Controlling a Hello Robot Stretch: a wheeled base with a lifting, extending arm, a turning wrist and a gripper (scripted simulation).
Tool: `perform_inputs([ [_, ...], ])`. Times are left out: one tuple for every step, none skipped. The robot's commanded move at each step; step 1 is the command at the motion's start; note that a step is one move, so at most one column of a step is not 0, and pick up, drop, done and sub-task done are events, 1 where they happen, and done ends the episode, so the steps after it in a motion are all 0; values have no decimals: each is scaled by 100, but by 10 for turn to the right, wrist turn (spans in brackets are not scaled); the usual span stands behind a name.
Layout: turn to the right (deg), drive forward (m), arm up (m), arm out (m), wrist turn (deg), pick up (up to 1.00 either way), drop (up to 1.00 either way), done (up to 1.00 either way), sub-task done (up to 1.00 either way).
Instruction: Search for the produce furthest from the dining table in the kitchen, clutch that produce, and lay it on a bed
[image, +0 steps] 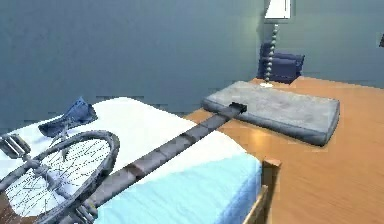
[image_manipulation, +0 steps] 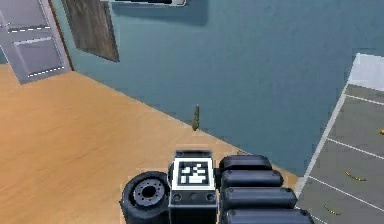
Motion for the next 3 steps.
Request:
perform_inputs([
  [-450, 0, 0, 0, 0, 0, 0, 0, 0],
  [-390, 0, 0, 0, 0, 0, 0, 0, 0],
  [450, 0, 0, 0, 0, 0, 0, 0, 0],
])
